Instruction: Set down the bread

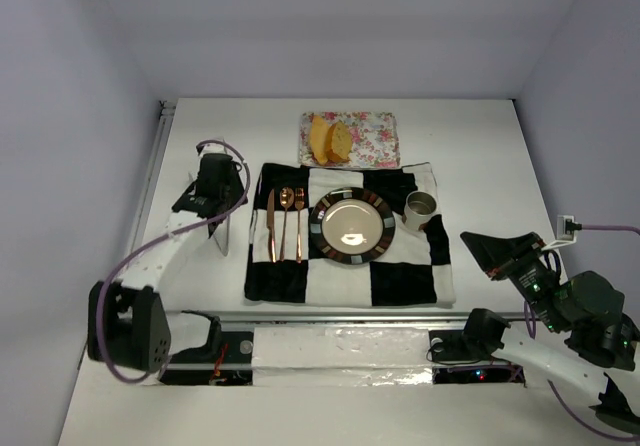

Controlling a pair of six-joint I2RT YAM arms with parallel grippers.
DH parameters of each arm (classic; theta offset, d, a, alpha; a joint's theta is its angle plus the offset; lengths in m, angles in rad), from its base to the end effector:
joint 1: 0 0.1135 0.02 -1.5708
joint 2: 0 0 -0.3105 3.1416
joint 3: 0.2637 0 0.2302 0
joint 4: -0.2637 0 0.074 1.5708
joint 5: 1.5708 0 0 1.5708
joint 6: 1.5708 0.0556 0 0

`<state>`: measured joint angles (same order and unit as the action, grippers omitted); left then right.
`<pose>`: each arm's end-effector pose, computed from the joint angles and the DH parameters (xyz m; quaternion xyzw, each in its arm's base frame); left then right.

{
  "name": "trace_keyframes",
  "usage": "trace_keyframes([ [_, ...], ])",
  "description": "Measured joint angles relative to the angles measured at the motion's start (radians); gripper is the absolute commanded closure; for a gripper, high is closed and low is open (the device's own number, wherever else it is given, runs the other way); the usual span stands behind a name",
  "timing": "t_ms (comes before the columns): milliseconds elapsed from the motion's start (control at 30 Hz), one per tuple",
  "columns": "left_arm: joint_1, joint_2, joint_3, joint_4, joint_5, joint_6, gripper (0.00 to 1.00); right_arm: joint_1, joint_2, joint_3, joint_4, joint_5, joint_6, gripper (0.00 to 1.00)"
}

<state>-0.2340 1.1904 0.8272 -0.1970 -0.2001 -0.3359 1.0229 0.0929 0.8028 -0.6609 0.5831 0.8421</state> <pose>0.2386 -0.0455 0.3107 -0.0926 0.8671 -0.0515 0.4868 0.0056 -0.0496 0.3386 0.1477 0.6766 0.4390 0.5725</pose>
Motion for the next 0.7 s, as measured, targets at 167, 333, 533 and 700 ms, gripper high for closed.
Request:
trace_keyframes([
  [167,0.048,0.163,0.001,0.050,-0.029,0.043,0.64,0.000,0.000,0.000,-0.006,0.000,0.000,0.75],
  [333,0.094,0.318,0.042,0.101,-0.048,0.086,0.64,0.000,0.004,0.000,-0.006,-0.006,0.000,0.74],
  [533,0.106,0.474,0.117,0.152,-0.056,0.134,0.65,0.000,0.034,-0.002,-0.005,-0.015,0.001,0.74],
  [700,0.105,0.584,0.176,0.180,-0.058,0.168,0.69,0.000,0.057,-0.035,0.000,-0.036,0.008,0.73],
])
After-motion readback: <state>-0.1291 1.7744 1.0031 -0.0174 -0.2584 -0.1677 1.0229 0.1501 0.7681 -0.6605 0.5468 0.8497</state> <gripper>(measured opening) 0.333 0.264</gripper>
